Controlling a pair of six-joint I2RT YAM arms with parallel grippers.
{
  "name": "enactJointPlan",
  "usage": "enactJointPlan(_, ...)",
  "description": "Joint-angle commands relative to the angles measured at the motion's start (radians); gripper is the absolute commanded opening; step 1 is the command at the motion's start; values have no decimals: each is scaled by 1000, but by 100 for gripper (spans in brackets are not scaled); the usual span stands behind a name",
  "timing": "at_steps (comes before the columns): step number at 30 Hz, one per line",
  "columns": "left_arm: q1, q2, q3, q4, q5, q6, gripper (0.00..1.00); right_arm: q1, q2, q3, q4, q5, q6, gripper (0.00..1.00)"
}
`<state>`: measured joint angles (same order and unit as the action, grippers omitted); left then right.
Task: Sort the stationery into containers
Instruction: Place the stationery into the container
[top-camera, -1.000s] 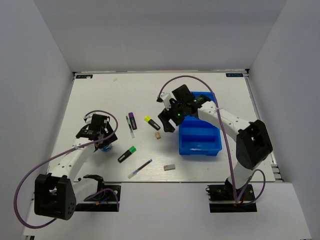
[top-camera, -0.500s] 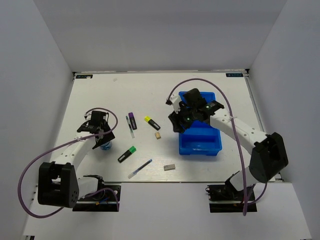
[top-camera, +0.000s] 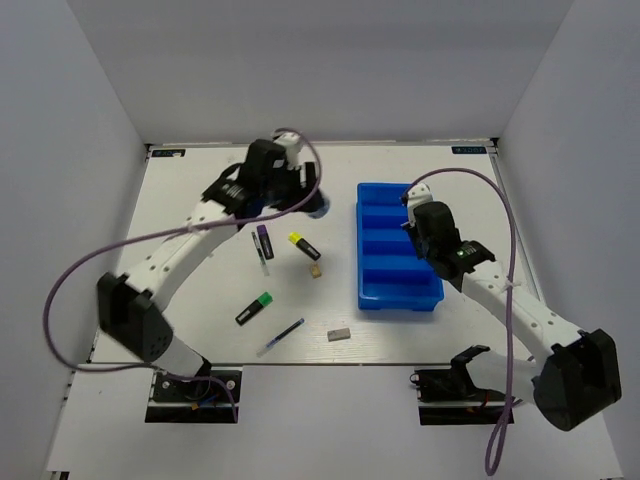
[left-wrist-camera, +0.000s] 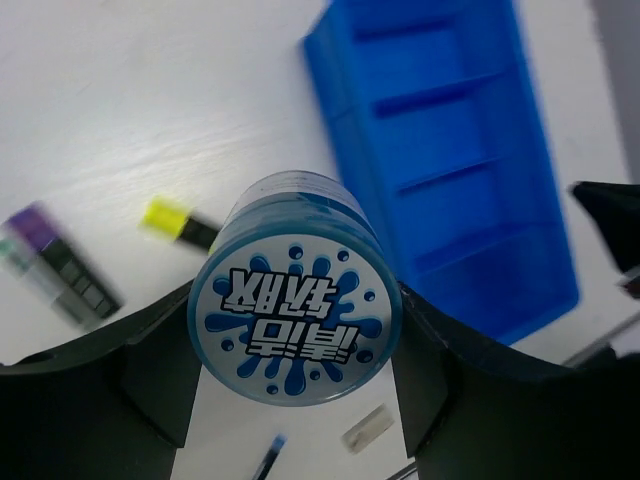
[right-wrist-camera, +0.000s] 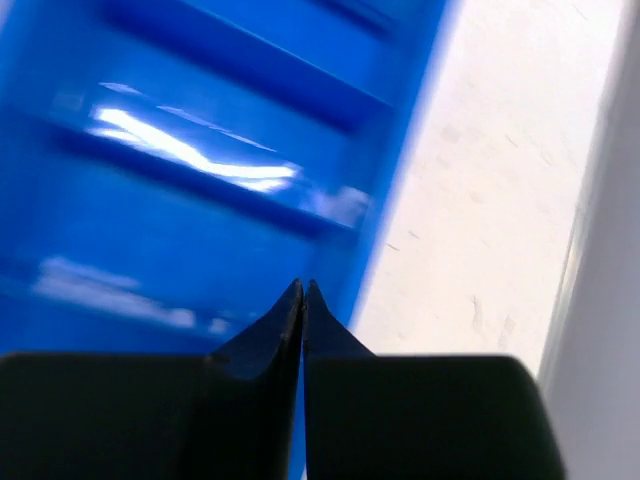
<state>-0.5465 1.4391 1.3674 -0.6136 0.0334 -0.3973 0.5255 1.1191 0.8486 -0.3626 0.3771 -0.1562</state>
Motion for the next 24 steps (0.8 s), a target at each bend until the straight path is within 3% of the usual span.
enactJointPlan(1,-47,242,222,77,268,43,0,-47,30,-59,157,247,69,0)
enactJointPlan(6,-133,492,528,112,306,90,0,-127,-77,-154,301,263,89,0)
enactJointPlan(10,-148,609,608,211,322,71,0,-171,-102,-178,310,232,104,0)
enactJointPlan(17,-150,756,680,324,315,5,0,-211,-120,-192,298,180,122,0)
enactJointPlan(24,-158,814,677,391,205,0,0,-219,-130,-206,301,145,124,0)
